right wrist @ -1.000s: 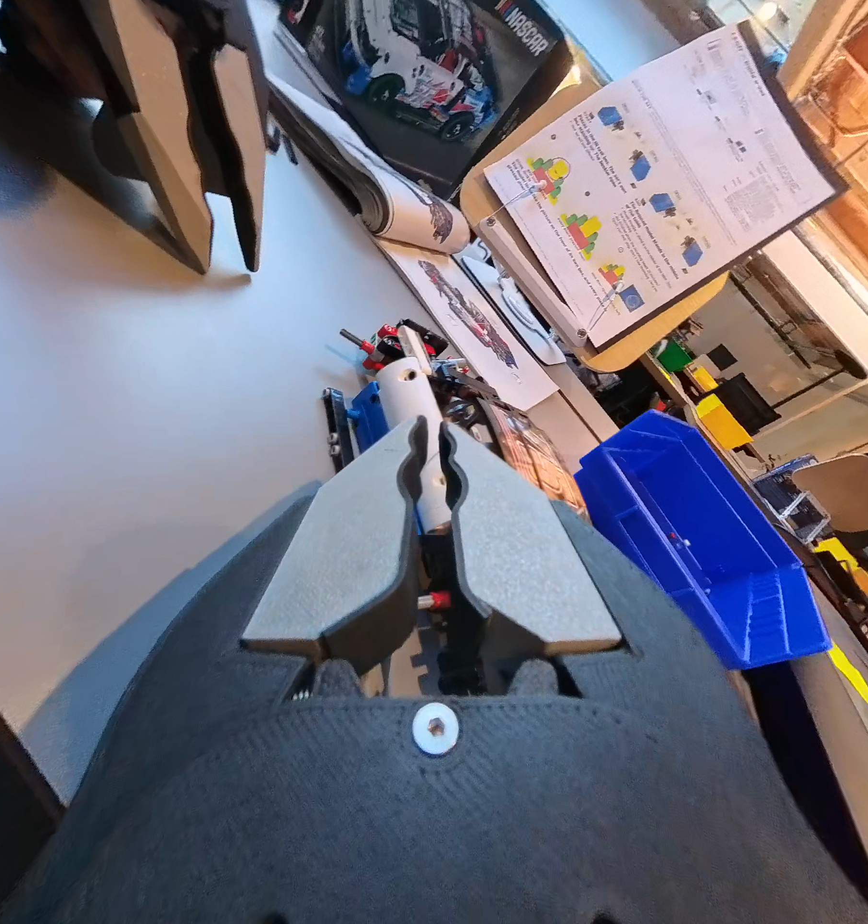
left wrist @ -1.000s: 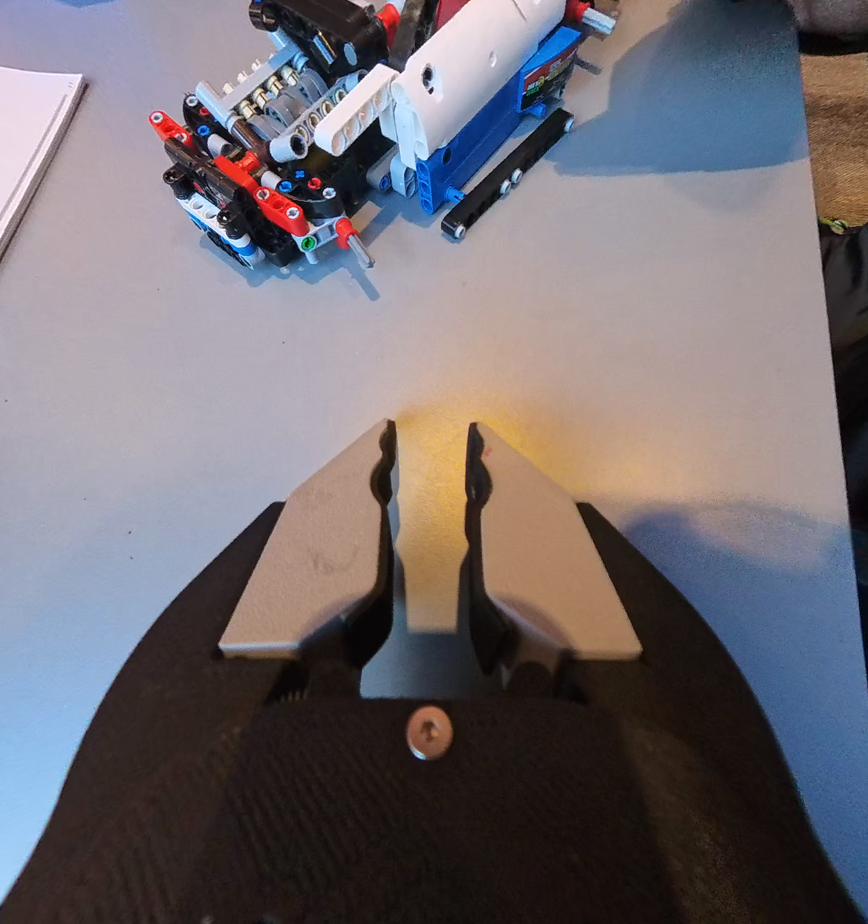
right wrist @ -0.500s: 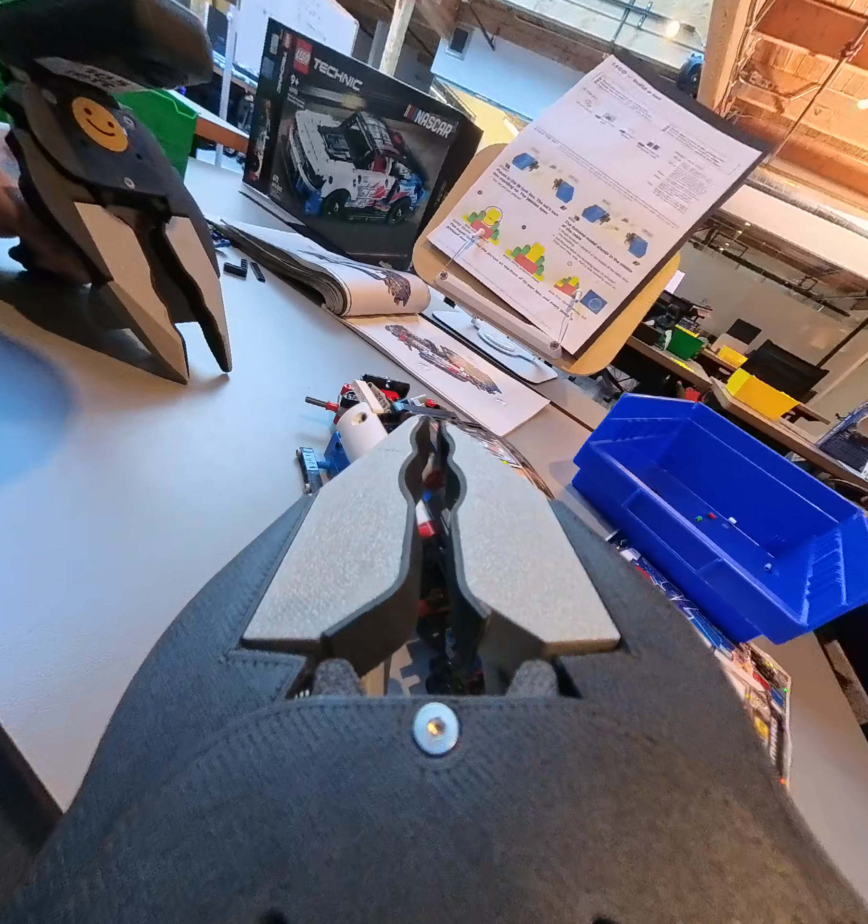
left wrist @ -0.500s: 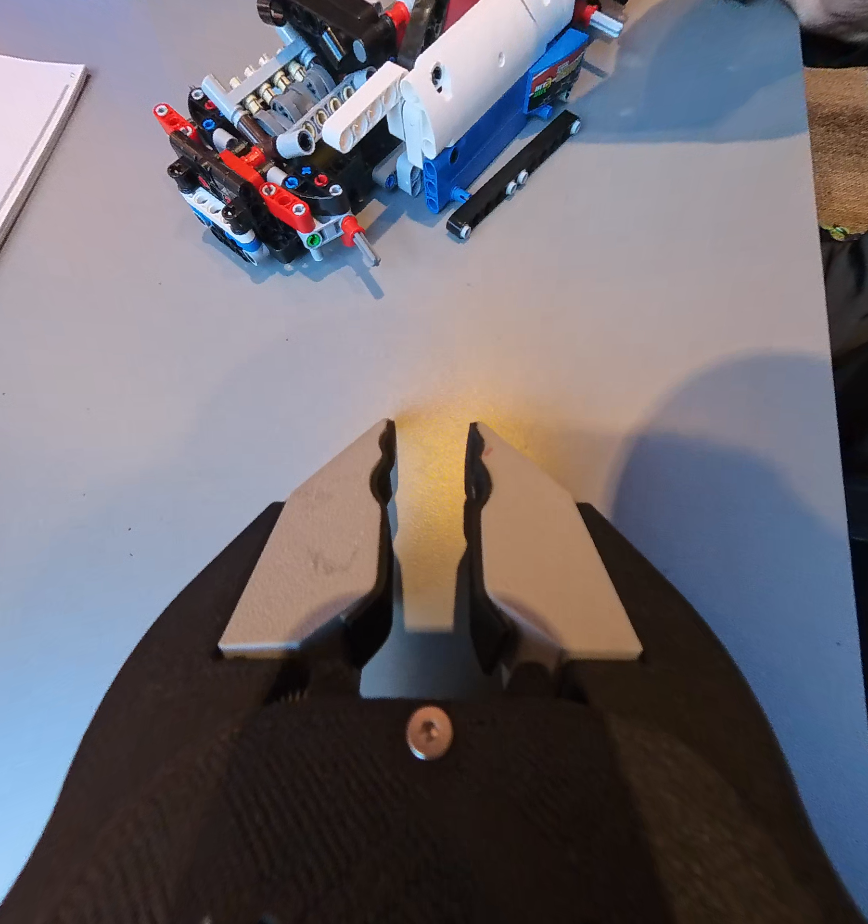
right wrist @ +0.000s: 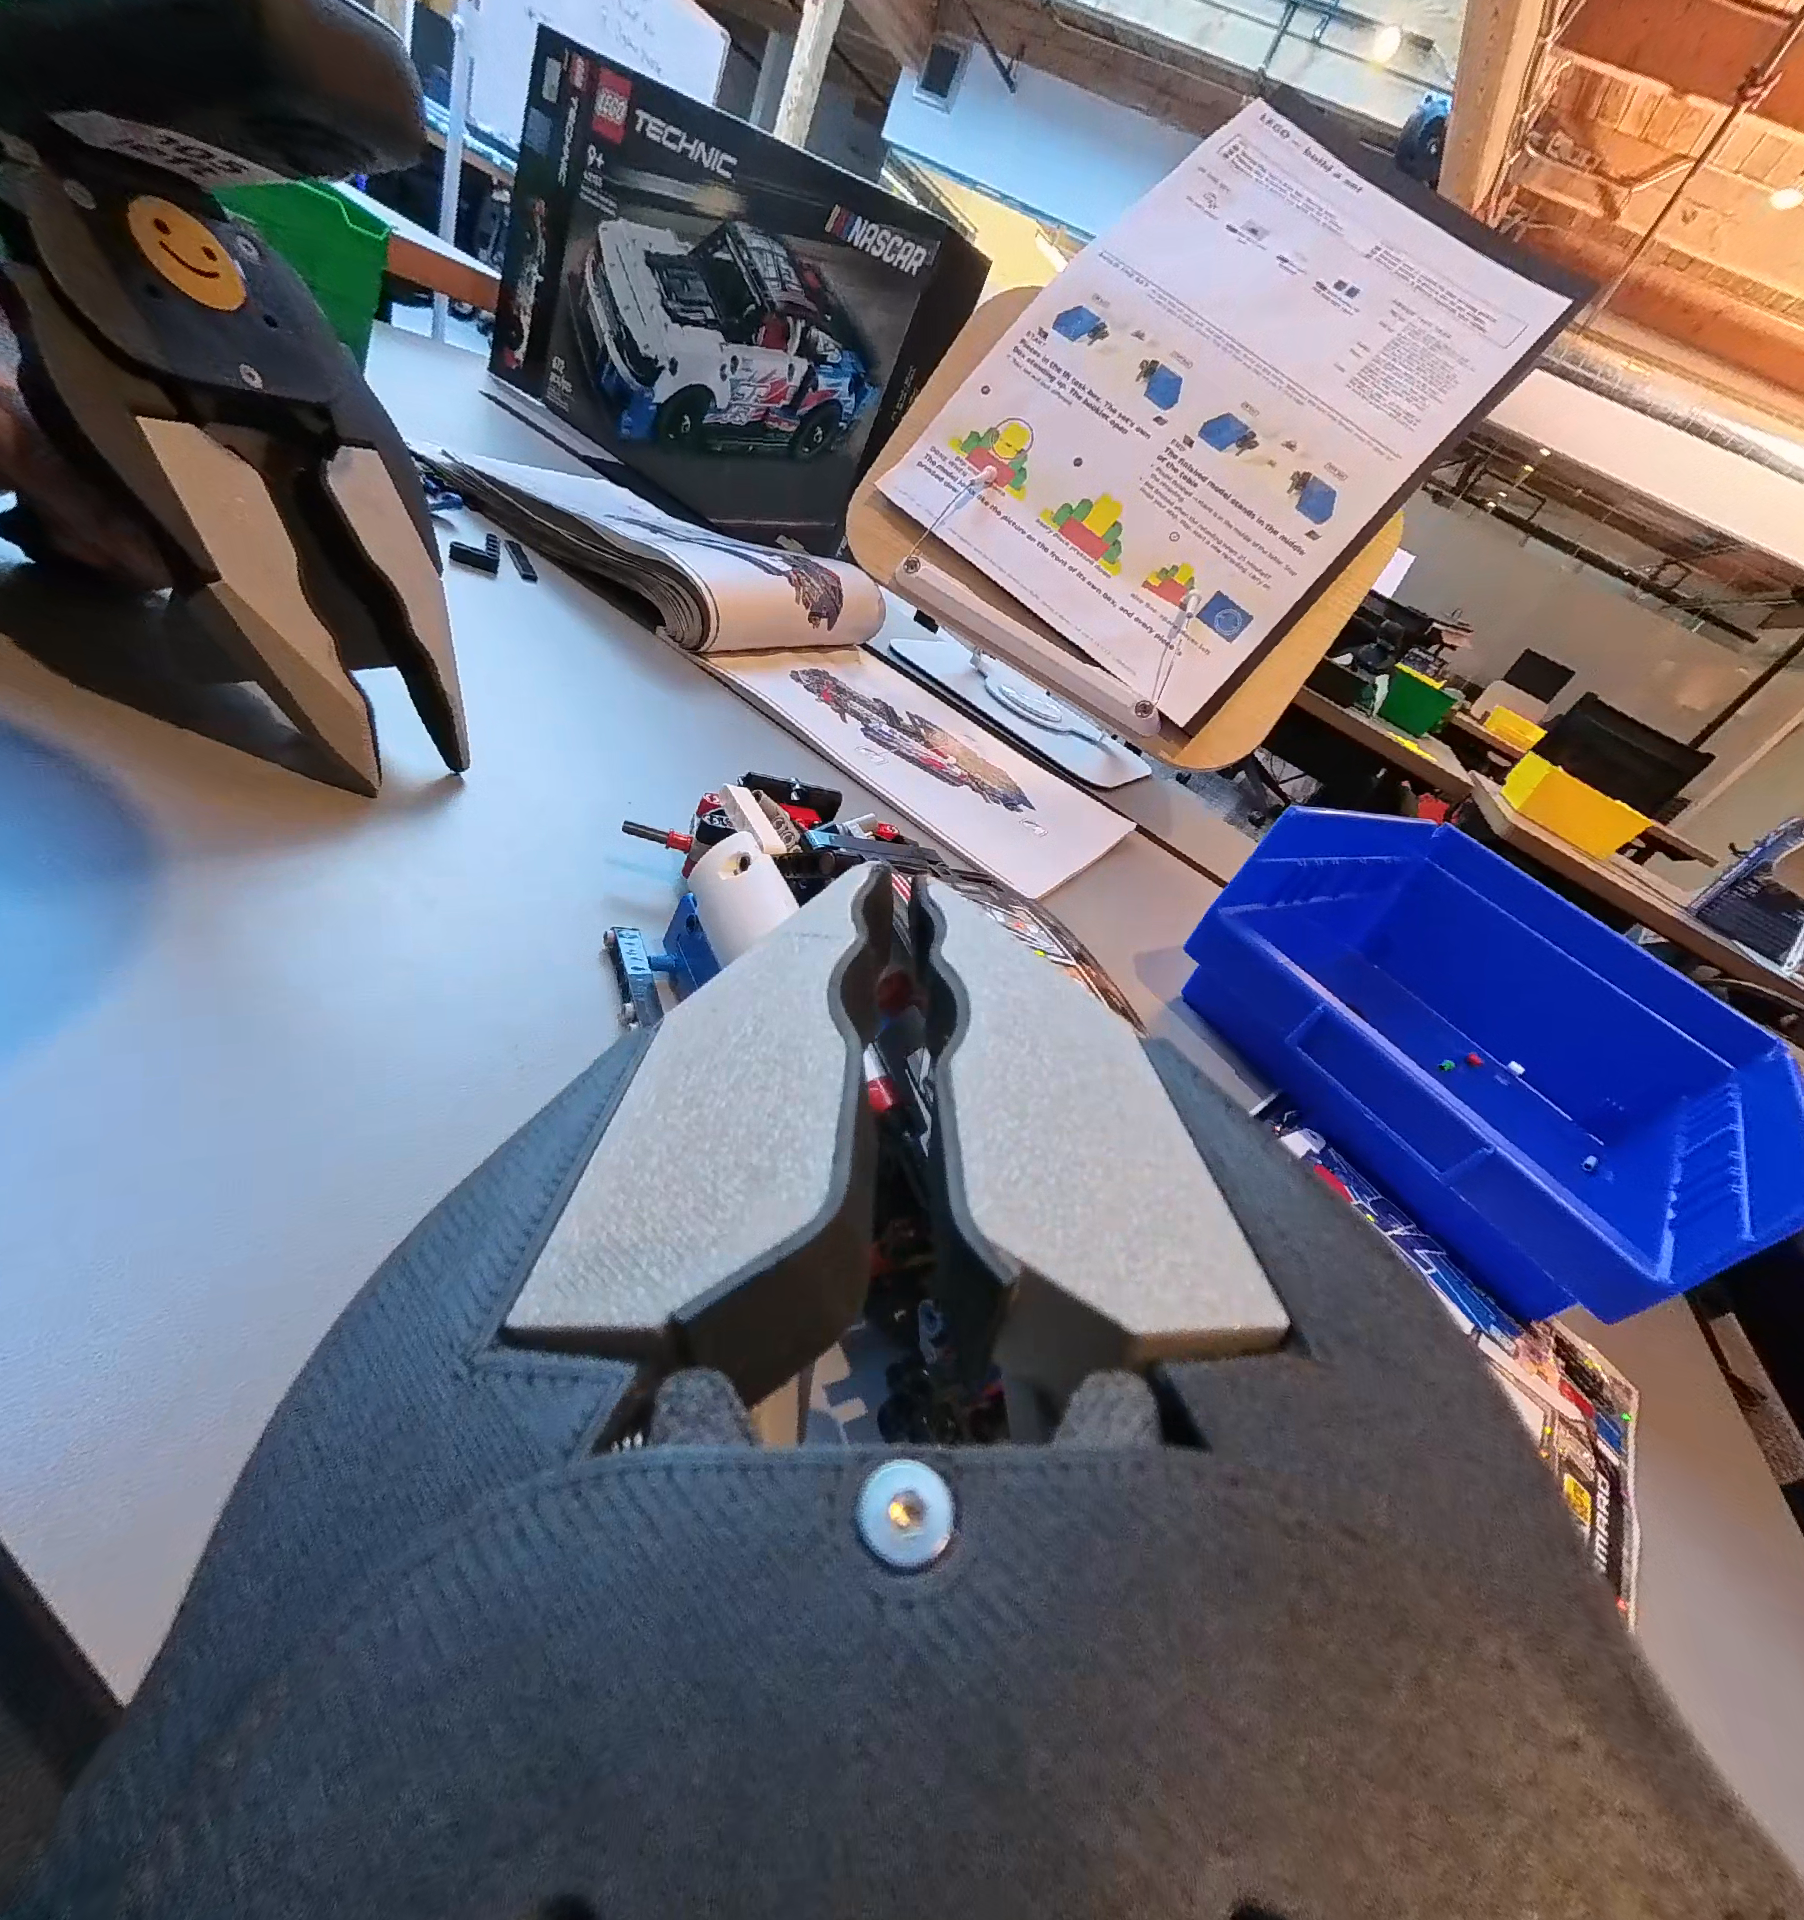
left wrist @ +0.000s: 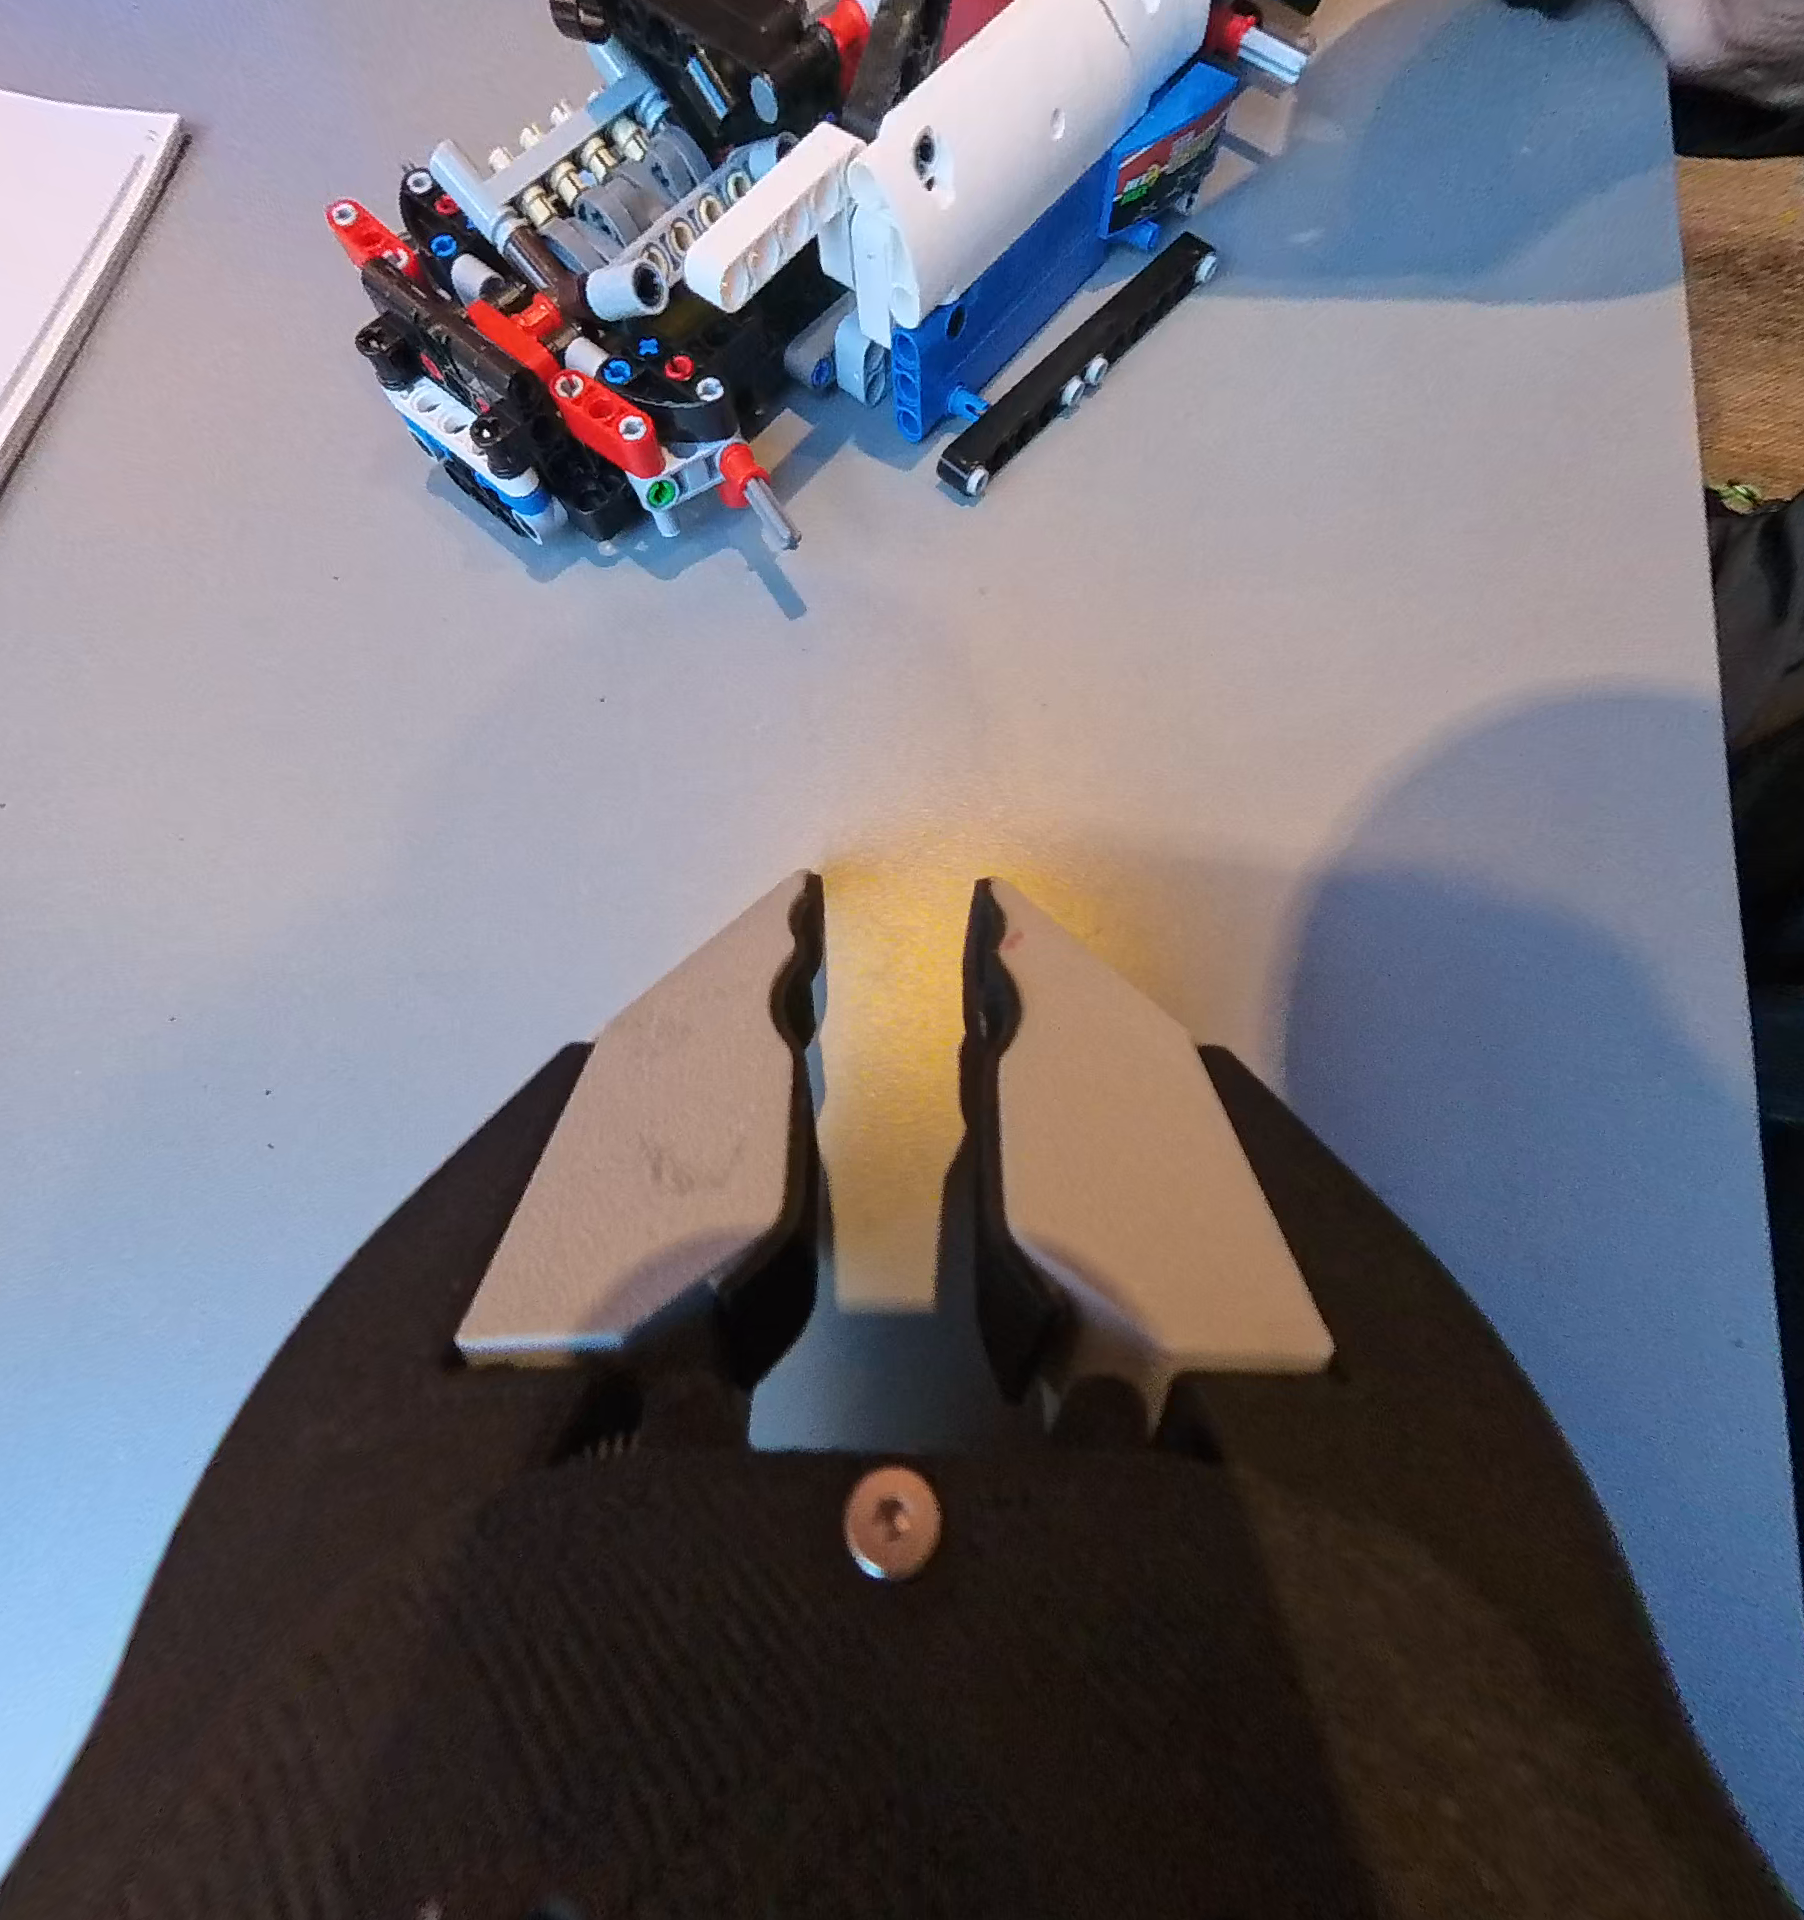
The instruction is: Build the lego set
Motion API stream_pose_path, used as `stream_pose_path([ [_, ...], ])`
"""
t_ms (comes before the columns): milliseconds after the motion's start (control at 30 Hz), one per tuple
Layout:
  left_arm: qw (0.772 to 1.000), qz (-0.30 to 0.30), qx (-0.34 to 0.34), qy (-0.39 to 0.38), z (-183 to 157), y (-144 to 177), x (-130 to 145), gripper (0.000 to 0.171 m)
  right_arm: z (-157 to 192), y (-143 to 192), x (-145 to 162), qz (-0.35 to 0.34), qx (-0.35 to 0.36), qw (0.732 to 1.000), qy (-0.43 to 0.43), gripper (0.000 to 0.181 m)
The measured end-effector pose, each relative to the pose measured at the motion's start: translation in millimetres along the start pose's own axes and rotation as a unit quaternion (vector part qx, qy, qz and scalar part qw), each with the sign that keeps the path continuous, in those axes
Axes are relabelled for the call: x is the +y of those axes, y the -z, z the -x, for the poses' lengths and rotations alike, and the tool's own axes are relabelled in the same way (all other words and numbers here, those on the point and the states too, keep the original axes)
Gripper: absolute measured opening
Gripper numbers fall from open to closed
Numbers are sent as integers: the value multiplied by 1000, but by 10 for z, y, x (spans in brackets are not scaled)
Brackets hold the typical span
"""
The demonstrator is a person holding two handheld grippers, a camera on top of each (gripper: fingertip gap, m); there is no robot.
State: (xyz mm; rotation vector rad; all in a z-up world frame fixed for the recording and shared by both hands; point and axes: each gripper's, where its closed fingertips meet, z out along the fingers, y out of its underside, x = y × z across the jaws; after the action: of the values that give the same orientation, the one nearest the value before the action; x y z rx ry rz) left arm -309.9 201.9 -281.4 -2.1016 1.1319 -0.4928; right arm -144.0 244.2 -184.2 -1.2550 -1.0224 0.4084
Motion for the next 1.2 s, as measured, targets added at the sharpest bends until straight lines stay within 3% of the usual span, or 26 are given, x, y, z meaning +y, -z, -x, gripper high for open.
stream_pose_path([
  [1200,1000,0,-1,0,1,-3,-1,26,66,-53,53,21,4,999,45,0],
])
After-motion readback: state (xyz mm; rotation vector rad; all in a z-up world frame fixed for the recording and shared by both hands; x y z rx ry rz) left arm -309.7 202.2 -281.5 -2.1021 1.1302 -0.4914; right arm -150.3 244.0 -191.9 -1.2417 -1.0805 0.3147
